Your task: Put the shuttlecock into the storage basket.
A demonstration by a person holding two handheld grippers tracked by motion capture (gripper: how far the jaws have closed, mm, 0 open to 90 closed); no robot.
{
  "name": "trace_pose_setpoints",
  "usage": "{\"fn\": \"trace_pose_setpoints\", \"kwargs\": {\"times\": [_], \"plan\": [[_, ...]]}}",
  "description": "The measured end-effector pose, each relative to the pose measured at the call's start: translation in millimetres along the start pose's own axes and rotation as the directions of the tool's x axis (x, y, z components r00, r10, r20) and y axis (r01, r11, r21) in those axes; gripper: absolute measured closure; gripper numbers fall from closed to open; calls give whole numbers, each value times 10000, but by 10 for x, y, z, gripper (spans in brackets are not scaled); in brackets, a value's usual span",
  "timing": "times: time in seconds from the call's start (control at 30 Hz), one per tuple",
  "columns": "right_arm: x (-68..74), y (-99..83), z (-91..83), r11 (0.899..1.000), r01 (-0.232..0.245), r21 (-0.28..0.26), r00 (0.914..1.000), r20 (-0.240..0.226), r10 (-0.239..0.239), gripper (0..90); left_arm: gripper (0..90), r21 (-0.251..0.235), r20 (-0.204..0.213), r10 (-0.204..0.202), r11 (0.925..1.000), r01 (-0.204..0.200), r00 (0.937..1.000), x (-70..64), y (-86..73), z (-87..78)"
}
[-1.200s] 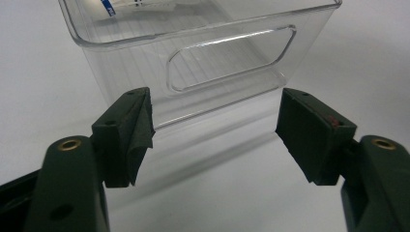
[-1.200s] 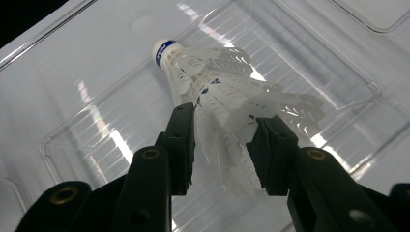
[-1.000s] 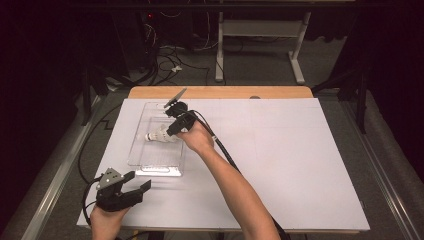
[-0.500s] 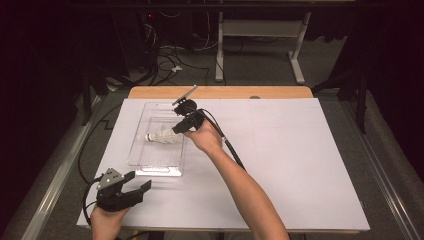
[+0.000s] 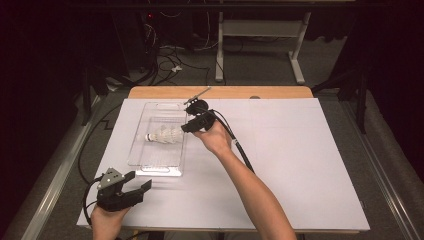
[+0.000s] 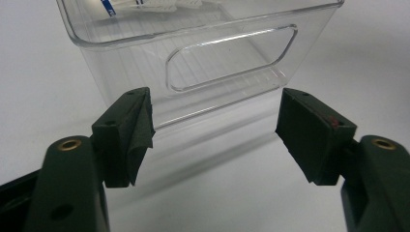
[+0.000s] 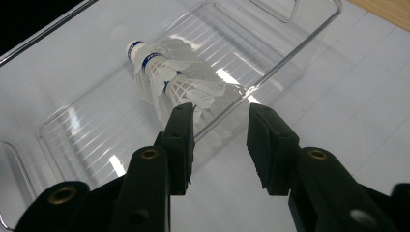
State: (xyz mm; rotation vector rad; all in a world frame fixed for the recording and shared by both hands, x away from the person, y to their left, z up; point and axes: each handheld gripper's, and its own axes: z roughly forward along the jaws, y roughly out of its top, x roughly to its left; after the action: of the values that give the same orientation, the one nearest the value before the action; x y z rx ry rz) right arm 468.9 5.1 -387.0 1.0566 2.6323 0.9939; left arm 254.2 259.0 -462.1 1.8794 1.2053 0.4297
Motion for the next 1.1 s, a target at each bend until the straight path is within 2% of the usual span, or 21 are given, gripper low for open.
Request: {"fn": "trace_pose_setpoints", "kwargs": {"times": [0.1, 0.8, 1.1], "plan": [[-26, -26, -39, 9998, 55, -179, 10000, 4, -55, 620, 300, -2, -4, -5, 10000, 5, 10000, -1, 0, 1], [-179, -228, -164, 9990, -48, -446, 9999, 114, 53, 612, 301, 0, -8, -46, 10000, 46, 10000, 7, -2, 2], [-254, -300, -224, 9981, -225, -577, 9996, 165, 235, 612, 301, 8, -8, -69, 10000, 69, 10000, 12, -3, 0]]}}
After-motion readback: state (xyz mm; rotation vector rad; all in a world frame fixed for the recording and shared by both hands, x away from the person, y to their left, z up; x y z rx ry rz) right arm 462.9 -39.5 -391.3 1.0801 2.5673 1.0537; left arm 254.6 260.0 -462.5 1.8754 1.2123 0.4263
